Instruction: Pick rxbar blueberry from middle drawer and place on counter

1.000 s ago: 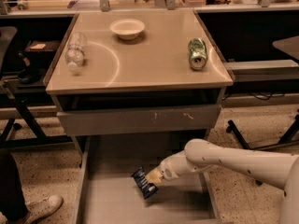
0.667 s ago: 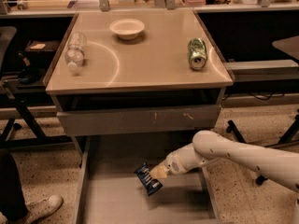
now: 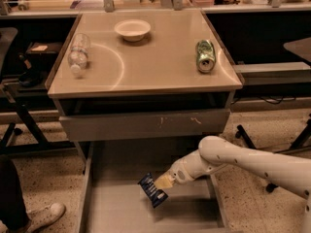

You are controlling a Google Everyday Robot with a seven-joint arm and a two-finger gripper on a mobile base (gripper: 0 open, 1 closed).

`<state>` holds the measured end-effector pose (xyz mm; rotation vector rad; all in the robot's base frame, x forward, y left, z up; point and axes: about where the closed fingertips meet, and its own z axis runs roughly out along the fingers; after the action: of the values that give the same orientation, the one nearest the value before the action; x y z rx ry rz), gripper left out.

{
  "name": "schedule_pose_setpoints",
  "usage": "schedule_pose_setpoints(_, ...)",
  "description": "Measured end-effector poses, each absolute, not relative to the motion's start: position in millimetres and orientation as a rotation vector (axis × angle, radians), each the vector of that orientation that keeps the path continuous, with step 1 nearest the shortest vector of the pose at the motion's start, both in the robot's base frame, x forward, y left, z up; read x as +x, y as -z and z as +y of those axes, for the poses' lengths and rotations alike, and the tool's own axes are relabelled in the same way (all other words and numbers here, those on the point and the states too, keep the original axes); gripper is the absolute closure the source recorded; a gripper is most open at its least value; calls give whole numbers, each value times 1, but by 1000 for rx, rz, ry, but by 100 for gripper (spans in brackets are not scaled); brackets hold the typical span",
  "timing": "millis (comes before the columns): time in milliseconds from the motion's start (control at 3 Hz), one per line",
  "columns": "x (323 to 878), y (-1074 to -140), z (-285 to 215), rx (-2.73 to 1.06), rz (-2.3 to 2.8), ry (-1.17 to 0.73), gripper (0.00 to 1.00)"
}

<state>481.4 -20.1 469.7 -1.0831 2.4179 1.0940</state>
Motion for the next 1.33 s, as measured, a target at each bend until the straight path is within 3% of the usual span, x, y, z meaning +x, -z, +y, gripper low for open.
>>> schedule_pose_setpoints(1000,485,-583,-26,-1086,2391,-1069,100)
schedule_pose_setpoints(1333,485,-583,-26,-1086,2391,-1069,100)
